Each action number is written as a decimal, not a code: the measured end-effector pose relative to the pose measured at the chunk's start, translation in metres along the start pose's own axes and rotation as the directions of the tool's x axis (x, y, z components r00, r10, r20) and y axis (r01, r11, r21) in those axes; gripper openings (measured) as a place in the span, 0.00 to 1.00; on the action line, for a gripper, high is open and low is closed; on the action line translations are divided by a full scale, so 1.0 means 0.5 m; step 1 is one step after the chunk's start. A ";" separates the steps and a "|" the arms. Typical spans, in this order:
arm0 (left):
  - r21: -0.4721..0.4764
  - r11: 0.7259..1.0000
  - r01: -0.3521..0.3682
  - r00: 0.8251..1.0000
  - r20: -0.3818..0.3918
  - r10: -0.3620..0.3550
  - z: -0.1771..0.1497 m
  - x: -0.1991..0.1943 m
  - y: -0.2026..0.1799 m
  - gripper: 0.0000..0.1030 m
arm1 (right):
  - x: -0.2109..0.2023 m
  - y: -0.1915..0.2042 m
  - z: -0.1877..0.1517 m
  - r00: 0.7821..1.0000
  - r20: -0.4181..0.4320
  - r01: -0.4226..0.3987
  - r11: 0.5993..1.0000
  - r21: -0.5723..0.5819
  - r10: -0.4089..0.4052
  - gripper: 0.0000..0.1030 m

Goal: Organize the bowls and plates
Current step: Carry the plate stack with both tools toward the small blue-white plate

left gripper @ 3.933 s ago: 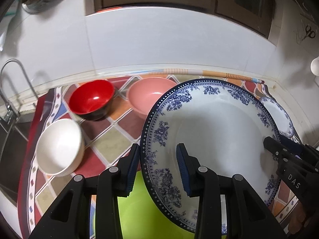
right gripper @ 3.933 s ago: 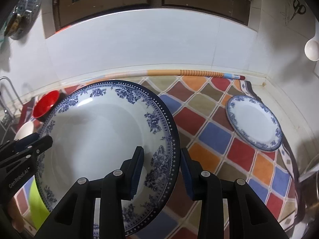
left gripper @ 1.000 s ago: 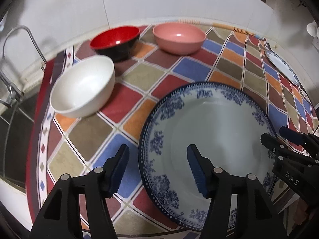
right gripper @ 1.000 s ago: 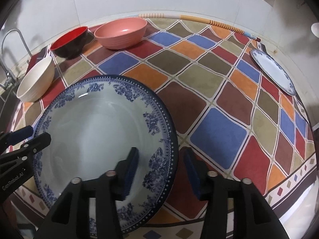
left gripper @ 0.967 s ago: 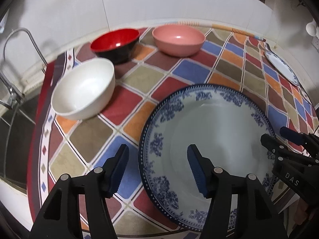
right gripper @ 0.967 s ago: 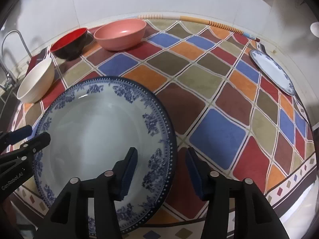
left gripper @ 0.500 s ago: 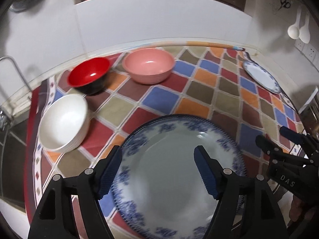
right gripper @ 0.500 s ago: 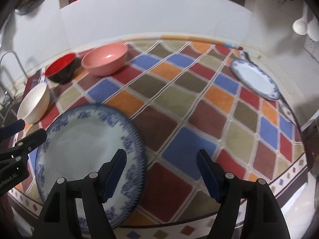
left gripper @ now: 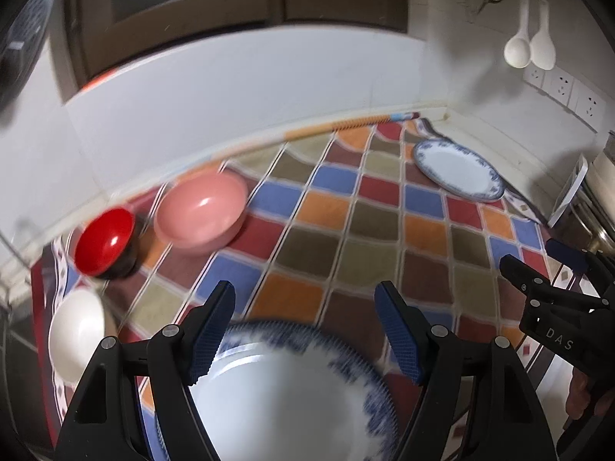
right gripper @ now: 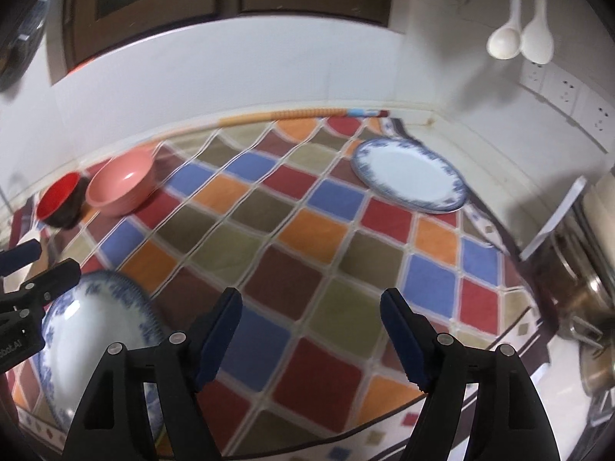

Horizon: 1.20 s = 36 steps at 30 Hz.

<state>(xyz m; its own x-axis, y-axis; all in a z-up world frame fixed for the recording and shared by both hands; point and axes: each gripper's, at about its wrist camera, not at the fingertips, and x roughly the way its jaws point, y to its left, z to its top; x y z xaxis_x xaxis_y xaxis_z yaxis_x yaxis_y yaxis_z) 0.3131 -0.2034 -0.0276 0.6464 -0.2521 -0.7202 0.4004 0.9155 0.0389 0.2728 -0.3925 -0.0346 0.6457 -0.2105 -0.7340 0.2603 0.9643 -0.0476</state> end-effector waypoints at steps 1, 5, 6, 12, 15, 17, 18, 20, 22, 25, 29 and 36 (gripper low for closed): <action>0.010 1.000 0.000 1.000 0.010 0.000 0.009 0.002 -0.010 0.73 | -0.001 -0.011 0.005 1.000 0.006 0.008 1.000 0.006 -0.008 0.73; 0.049 0.999 0.013 0.999 0.042 -0.015 0.057 0.019 -0.058 0.73 | -0.005 -0.060 0.027 0.998 0.037 0.046 0.998 0.035 -0.047 0.73; 0.054 0.998 0.017 0.999 0.047 -0.019 0.065 0.021 -0.066 0.73 | -0.005 -0.073 0.033 0.997 0.043 0.057 0.998 0.041 -0.059 0.73; 0.089 0.994 0.066 0.996 0.054 -0.071 0.130 0.055 -0.126 0.73 | 0.007 -0.146 0.065 0.992 0.059 0.104 0.991 0.081 -0.109 0.73; 0.112 0.989 0.097 0.994 0.038 -0.102 0.163 0.079 -0.154 0.73 | 0.019 -0.176 0.081 0.991 0.061 0.109 0.989 0.104 -0.116 0.73; 0.142 0.984 0.109 0.993 0.033 -0.115 0.183 0.095 -0.174 0.73 | 0.025 -0.195 0.092 0.989 0.071 0.119 0.985 0.125 -0.128 0.73; 0.155 0.981 0.120 0.992 0.027 -0.126 0.194 0.105 -0.183 0.73 | 0.028 -0.205 0.098 0.987 0.077 0.127 0.982 0.137 -0.139 0.73; 0.176 0.973 0.149 0.988 0.011 -0.153 0.216 0.125 -0.200 0.73 | 0.037 -0.223 0.109 0.984 0.086 0.143 0.976 0.163 -0.159 0.73; 0.190 0.968 0.166 0.986 0.000 -0.169 0.235 0.145 -0.215 0.73 | 0.047 -0.241 0.119 0.981 0.089 0.155 0.971 0.184 -0.174 0.73; 0.207 0.962 0.176 0.984 -0.007 -0.178 0.266 0.183 -0.238 0.73 | 0.068 -0.266 0.139 0.975 0.092 0.178 0.962 0.206 -0.200 0.73; 0.204 0.958 0.204 0.979 -0.056 -0.197 0.303 0.252 -0.261 0.72 | 0.100 -0.292 0.164 0.968 0.092 0.210 0.953 0.219 -0.234 0.73; 0.202 0.953 0.224 0.970 -0.136 -0.199 0.343 0.370 -0.302 0.72 | 0.184 -0.345 0.208 0.958 0.056 0.258 0.932 0.255 -0.281 0.73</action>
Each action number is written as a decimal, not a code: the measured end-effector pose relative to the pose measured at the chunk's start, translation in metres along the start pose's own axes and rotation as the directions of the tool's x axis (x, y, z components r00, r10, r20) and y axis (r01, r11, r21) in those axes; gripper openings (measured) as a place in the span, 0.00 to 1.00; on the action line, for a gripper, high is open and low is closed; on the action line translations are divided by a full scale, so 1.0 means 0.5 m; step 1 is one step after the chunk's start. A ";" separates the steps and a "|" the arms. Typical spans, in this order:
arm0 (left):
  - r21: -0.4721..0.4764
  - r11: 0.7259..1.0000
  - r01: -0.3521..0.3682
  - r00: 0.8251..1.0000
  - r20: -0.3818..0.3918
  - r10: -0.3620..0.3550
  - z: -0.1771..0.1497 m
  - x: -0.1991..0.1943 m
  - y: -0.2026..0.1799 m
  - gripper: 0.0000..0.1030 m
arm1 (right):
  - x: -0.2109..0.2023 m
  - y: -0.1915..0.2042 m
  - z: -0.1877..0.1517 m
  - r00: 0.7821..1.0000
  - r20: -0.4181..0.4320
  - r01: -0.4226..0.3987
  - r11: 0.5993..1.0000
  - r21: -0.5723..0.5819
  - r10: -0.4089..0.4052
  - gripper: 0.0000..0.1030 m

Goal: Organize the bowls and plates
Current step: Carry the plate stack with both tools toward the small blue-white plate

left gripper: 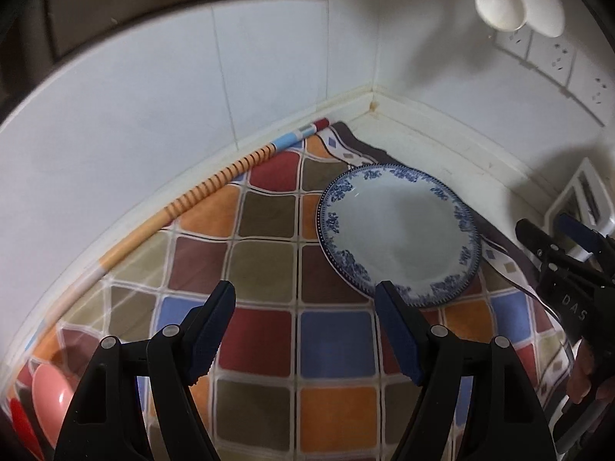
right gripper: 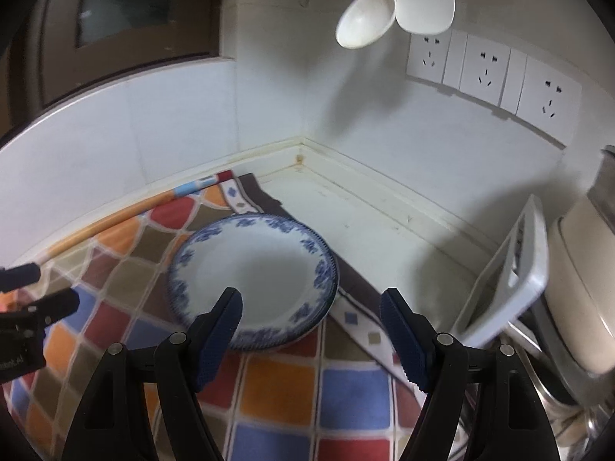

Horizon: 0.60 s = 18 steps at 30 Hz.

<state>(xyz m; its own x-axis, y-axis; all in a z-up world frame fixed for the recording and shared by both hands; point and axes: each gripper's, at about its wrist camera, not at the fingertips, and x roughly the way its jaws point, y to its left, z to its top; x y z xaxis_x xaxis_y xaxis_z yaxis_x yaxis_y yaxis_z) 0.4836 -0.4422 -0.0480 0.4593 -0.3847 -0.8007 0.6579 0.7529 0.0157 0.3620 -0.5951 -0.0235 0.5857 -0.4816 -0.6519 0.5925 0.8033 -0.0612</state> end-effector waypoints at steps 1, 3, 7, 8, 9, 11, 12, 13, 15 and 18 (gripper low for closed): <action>0.002 1.000 0.000 1.000 -0.014 0.000 0.009 0.020 -0.001 0.72 | 0.018 -0.003 0.006 1.000 -0.009 0.010 1.000 0.007 -0.010 0.73; 0.007 1.000 -0.003 0.999 -0.035 0.003 0.021 0.055 -0.003 0.72 | 0.052 -0.006 0.013 0.999 -0.028 0.028 1.000 0.011 -0.028 0.73; -0.005 1.000 -0.005 0.997 -0.076 0.004 0.043 0.125 -0.007 0.71 | 0.121 -0.015 0.021 0.996 -0.081 0.049 0.998 0.025 -0.047 0.73; -0.012 1.000 0.001 0.997 -0.083 -0.002 0.048 0.137 -0.008 0.71 | 0.137 -0.017 0.021 0.995 -0.092 0.052 0.998 0.028 -0.049 0.73; -0.018 1.000 0.005 0.996 -0.089 -0.007 0.052 0.150 -0.010 0.71 | 0.149 -0.017 0.020 0.993 -0.103 0.055 0.998 0.030 -0.051 0.73; -0.025 1.000 0.004 0.995 -0.098 -0.007 0.061 0.178 -0.016 0.71 | 0.178 -0.019 0.018 0.991 -0.125 0.056 0.998 0.039 -0.050 0.72; -0.027 1.000 0.005 0.995 -0.100 -0.008 0.065 0.187 -0.018 0.71 | 0.193 -0.021 0.017 0.990 -0.136 0.054 0.998 0.045 -0.047 0.72; -0.028 1.000 0.005 0.995 -0.102 -0.008 0.068 0.196 -0.022 0.71 | 0.206 -0.022 0.018 0.989 -0.142 0.051 0.997 0.050 -0.044 0.72; -0.030 1.000 0.004 0.993 -0.115 -0.007 0.076 0.218 -0.028 0.70 | 0.231 -0.030 0.019 0.987 -0.154 0.055 0.996 0.072 -0.043 0.71; -0.030 1.000 0.005 0.992 -0.124 -0.009 0.089 0.247 -0.036 0.69 | 0.263 -0.041 0.021 0.984 -0.177 0.056 0.993 0.104 -0.037 0.67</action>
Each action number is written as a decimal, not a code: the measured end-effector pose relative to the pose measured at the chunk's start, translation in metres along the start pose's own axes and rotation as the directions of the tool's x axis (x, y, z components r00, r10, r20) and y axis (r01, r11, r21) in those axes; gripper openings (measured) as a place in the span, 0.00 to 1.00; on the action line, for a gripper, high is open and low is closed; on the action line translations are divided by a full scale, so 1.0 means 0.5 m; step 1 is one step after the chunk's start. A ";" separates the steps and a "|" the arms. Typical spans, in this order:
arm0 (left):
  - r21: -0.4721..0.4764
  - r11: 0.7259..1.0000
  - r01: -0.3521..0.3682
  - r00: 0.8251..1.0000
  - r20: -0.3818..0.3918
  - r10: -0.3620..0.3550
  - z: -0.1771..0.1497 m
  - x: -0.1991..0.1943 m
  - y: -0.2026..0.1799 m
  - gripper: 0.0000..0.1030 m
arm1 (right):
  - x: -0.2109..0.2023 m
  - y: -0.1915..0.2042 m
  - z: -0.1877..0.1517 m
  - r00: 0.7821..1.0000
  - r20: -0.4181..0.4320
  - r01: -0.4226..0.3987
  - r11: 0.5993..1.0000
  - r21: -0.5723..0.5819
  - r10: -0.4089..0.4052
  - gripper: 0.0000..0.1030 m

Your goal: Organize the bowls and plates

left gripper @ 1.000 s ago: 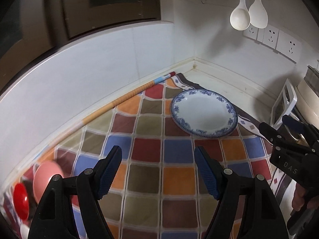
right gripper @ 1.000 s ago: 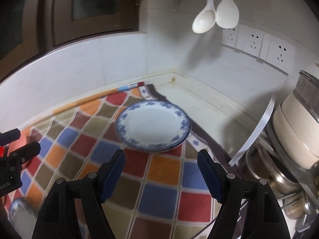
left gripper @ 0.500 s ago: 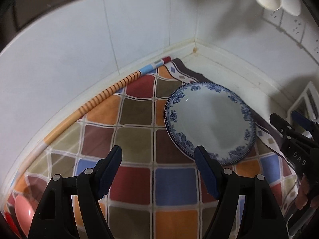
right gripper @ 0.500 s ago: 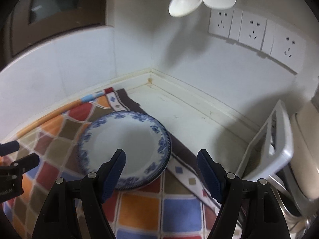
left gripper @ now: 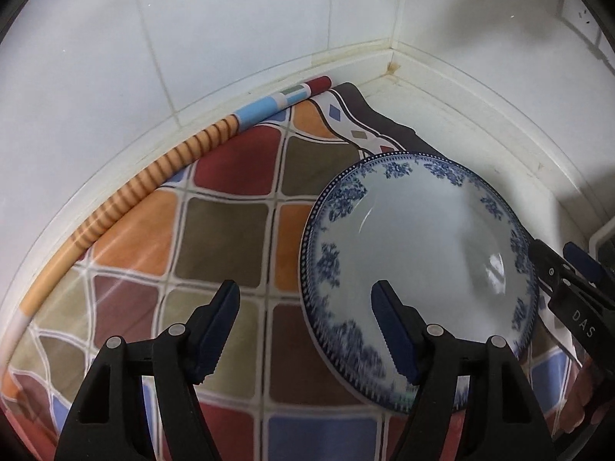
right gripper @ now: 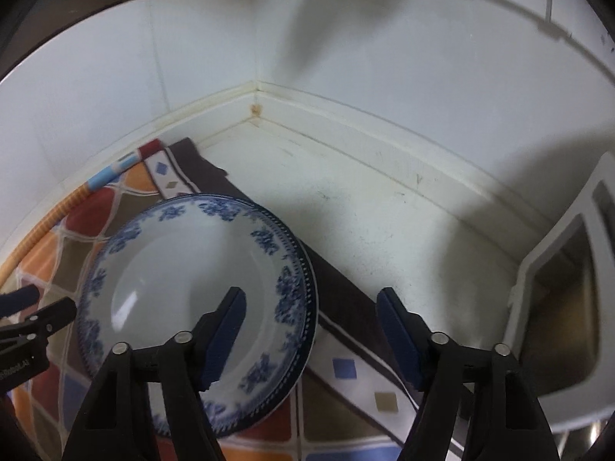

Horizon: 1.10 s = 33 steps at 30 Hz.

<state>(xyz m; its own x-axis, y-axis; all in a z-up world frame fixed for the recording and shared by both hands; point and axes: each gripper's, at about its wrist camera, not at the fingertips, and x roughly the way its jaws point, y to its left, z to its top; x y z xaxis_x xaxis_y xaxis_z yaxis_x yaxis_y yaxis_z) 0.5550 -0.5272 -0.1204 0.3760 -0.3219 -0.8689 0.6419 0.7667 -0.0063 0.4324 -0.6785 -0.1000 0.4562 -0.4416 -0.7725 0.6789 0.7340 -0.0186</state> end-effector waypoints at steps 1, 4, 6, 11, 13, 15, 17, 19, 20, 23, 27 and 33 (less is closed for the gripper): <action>-0.002 1.000 0.004 1.000 -0.004 -0.004 0.005 0.008 -0.001 0.69 | 0.010 -0.004 0.003 1.000 -0.009 -0.004 1.000 0.012 0.004 0.66; -0.013 1.000 0.020 1.000 -0.021 -0.021 0.014 0.029 0.000 0.65 | 0.032 -0.008 0.010 1.000 -0.024 -0.009 1.000 0.025 0.009 0.64; -0.023 0.999 0.029 0.999 -0.033 -0.030 0.016 0.040 0.000 0.64 | 0.046 -0.008 0.012 0.999 -0.033 -0.013 1.000 0.027 0.013 0.62; -0.045 0.998 0.044 0.998 -0.049 -0.046 0.017 0.061 0.000 0.58 | 0.073 -0.006 0.014 0.997 -0.061 -0.035 0.999 0.025 0.036 0.58; -0.038 0.999 0.038 0.998 -0.045 -0.040 0.019 0.061 -0.002 0.57 | 0.080 -0.006 0.014 0.997 -0.070 -0.041 0.999 0.023 0.042 0.56; -0.032 0.999 0.036 0.998 -0.044 -0.037 0.021 0.063 -0.004 0.54 | 0.087 -0.007 0.013 0.996 -0.077 -0.050 0.998 0.030 0.052 0.55; -0.027 0.999 0.034 0.998 -0.045 -0.035 0.023 0.066 -0.005 0.52 | 0.096 -0.008 0.013 0.994 -0.091 -0.063 0.997 0.036 0.066 0.54; -0.025 0.999 0.032 0.999 -0.042 -0.033 0.026 0.067 -0.006 0.48 | 0.103 -0.009 0.013 0.993 -0.095 -0.072 0.996 0.043 0.076 0.52; -0.024 0.999 0.032 0.999 -0.043 -0.033 0.026 0.067 -0.006 0.46 | 0.103 -0.009 0.013 0.993 -0.092 -0.073 0.996 0.043 0.077 0.51; -0.022 0.999 0.049 0.998 -0.040 -0.050 0.033 0.073 -0.005 0.36 | 0.105 -0.004 0.015 0.992 -0.092 -0.087 0.996 0.035 0.090 0.46; -0.017 0.998 0.066 0.997 -0.038 -0.067 0.035 0.074 -0.005 0.32 | 0.106 0.007 0.018 0.989 -0.097 -0.107 0.994 0.010 0.108 0.38; -0.016 0.998 0.057 0.998 -0.032 -0.058 0.022 0.060 -0.005 0.31 | 0.104 0.011 0.019 0.990 -0.098 -0.106 0.994 -0.010 0.105 0.37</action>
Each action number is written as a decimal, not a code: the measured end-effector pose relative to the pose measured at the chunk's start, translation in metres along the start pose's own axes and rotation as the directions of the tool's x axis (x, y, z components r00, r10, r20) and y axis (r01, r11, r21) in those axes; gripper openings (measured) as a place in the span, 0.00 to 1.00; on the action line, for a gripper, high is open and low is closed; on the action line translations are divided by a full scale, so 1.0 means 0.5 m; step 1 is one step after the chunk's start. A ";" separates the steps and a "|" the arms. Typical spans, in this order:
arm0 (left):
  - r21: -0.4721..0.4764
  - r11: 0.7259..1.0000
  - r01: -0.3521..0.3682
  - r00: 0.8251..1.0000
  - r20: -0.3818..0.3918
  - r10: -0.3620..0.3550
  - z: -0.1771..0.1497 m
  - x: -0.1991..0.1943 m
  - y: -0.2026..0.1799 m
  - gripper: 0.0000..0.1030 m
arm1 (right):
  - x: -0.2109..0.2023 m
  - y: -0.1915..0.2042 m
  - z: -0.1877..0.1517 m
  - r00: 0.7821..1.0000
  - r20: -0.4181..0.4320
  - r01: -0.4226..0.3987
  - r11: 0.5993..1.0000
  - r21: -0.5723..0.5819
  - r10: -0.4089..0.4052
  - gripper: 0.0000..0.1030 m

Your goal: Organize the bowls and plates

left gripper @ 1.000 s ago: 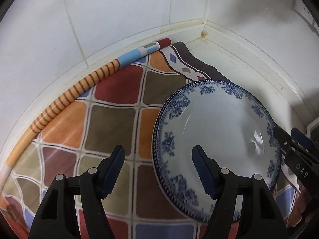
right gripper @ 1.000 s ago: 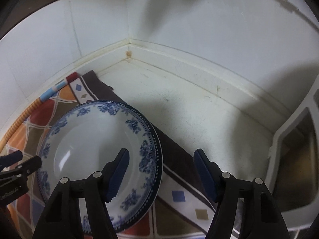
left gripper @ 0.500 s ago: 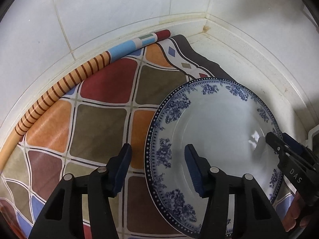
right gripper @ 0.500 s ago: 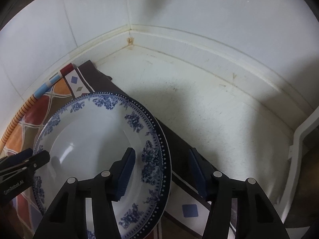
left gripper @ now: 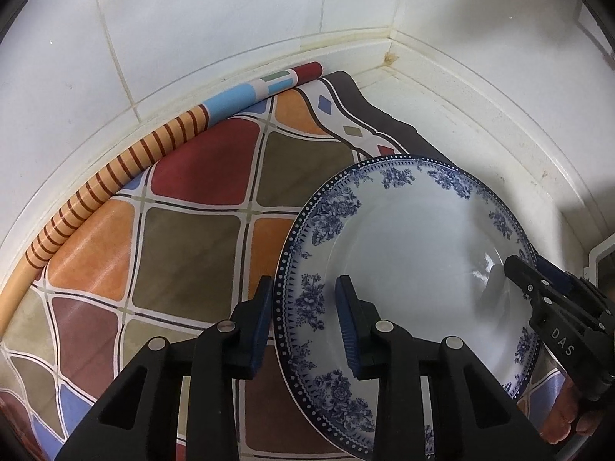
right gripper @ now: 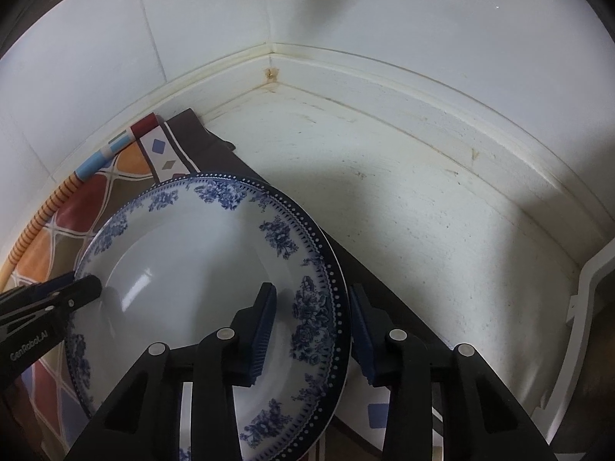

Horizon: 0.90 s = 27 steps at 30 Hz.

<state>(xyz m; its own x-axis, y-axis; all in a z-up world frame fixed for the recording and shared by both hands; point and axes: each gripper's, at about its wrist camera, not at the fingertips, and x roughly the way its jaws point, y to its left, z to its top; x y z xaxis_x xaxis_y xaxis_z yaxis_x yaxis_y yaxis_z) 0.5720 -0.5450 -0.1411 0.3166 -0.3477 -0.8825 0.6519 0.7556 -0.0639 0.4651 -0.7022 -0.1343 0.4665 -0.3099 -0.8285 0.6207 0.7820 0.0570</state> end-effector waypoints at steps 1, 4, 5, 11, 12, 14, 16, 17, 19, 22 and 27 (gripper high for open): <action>0.001 1.000 -0.001 1.000 0.001 0.001 0.003 0.003 0.000 0.31 | -0.001 0.000 -0.001 1.000 0.000 0.000 1.000 -0.001 0.000 0.37; -0.004 1.000 -0.008 1.000 0.011 0.008 -0.004 -0.004 0.003 0.31 | -0.005 0.000 -0.007 1.000 0.004 0.000 1.000 -0.005 0.000 0.37; -0.002 1.000 -0.010 1.000 0.016 0.010 -0.008 -0.009 0.004 0.31 | -0.007 0.001 -0.009 1.000 0.007 0.001 1.000 -0.007 -0.001 0.37; 0.007 1.000 -0.011 0.999 0.031 0.010 -0.035 -0.045 0.011 0.31 | -0.028 0.011 -0.023 1.000 0.022 0.001 1.000 -0.027 0.000 0.36; 0.007 1.000 -0.011 0.999 0.034 0.011 -0.040 -0.053 0.012 0.31 | -0.035 0.012 -0.027 1.000 0.026 0.002 1.000 -0.030 -0.001 0.36; 0.011 1.000 -0.013 0.999 0.038 0.013 -0.047 -0.065 0.011 0.31 | -0.049 0.016 -0.034 0.999 0.035 0.006 0.999 -0.041 -0.004 0.36; 0.014 1.000 -0.017 0.999 0.043 0.016 -0.057 -0.085 0.012 0.31 | -0.064 0.019 -0.043 0.999 0.039 0.006 0.999 -0.045 -0.005 0.36; 0.017 1.000 -0.019 0.999 0.048 0.018 -0.063 -0.096 0.013 0.32 | -0.073 0.020 -0.048 0.999 0.043 0.006 0.999 -0.046 -0.004 0.36; 0.020 1.000 -0.024 0.998 0.059 0.023 -0.076 -0.124 0.015 0.32 | -0.092 0.025 -0.059 0.999 0.049 0.005 0.999 -0.047 -0.003 0.36; 0.022 0.999 -0.029 0.997 0.074 0.028 -0.095 -0.160 0.020 0.32 | -0.127 0.033 -0.075 0.998 0.065 0.002 0.999 -0.049 0.002 0.36; 0.009 0.999 -0.046 0.994 0.095 0.045 -0.129 -0.217 0.036 0.31 | -0.185 0.052 -0.098 0.996 0.087 -0.006 0.999 -0.053 0.011 0.36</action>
<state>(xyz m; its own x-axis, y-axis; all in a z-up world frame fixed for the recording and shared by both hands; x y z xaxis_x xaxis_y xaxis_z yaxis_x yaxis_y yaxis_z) 0.5049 -0.4576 -0.0767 0.4093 -0.3649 -0.8362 0.6428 0.7658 -0.0195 0.4073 -0.6266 -0.0835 0.5260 -0.3472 -0.7764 0.5837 0.8113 0.0326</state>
